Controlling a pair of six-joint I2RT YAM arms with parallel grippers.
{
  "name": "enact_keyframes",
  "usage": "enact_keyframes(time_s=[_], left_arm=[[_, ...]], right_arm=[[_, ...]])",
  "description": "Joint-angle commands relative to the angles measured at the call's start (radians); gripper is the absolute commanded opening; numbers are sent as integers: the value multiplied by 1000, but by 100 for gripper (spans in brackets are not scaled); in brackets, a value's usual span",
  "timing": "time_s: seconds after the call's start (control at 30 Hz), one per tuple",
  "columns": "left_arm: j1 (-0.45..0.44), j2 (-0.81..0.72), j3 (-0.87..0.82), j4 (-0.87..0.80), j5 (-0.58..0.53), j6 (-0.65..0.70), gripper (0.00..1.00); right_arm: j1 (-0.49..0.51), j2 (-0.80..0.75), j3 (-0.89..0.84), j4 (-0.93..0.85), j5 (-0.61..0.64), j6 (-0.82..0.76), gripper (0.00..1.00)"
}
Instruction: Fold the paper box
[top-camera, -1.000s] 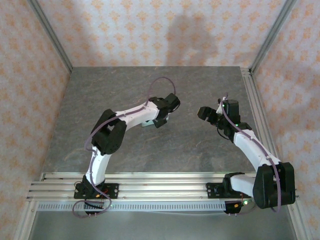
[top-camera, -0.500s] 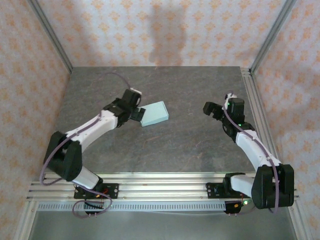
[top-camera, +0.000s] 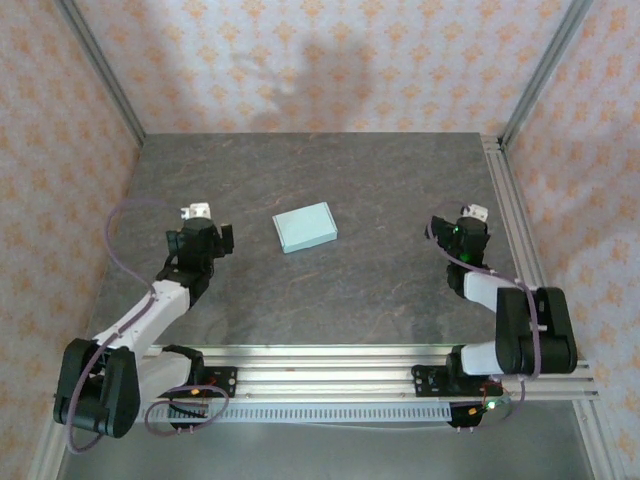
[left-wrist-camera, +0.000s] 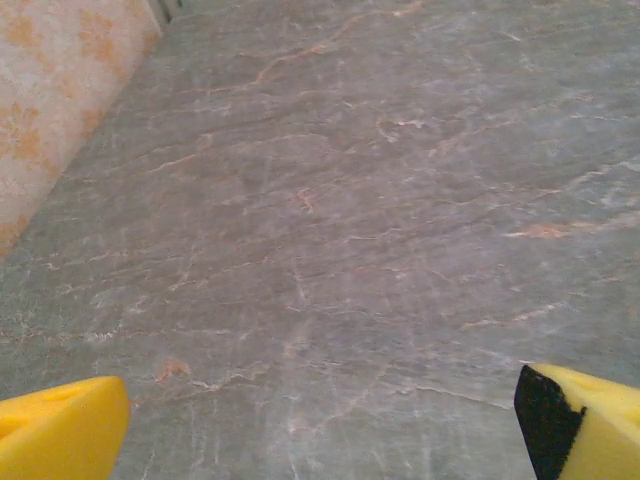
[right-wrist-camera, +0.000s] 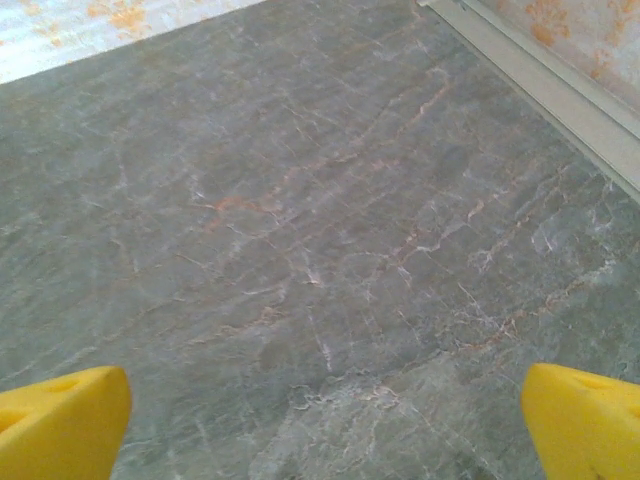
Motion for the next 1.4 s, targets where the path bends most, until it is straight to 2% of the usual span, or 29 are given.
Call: enact_keyframes(time_s=[0.0,0.17,0.37,0.53,1.37], left_arm=[[30,-10,-82,275,42,37,100],[85,79,-107,398,123,43,100],[116,244,-86,543,189,21,100],[120,391,-30,568,214,28,100],[100,401,-27,568,209,56,100]], right_arm=[[-8,70,-57,282,30,-23,100],[-8,163,-89,437,-45,-48,99],[-8,154,-48,343,-66,-58,99],[-8,154,-44,338,-67,-60,99],[9,158,-24,298,-44,-77,99]])
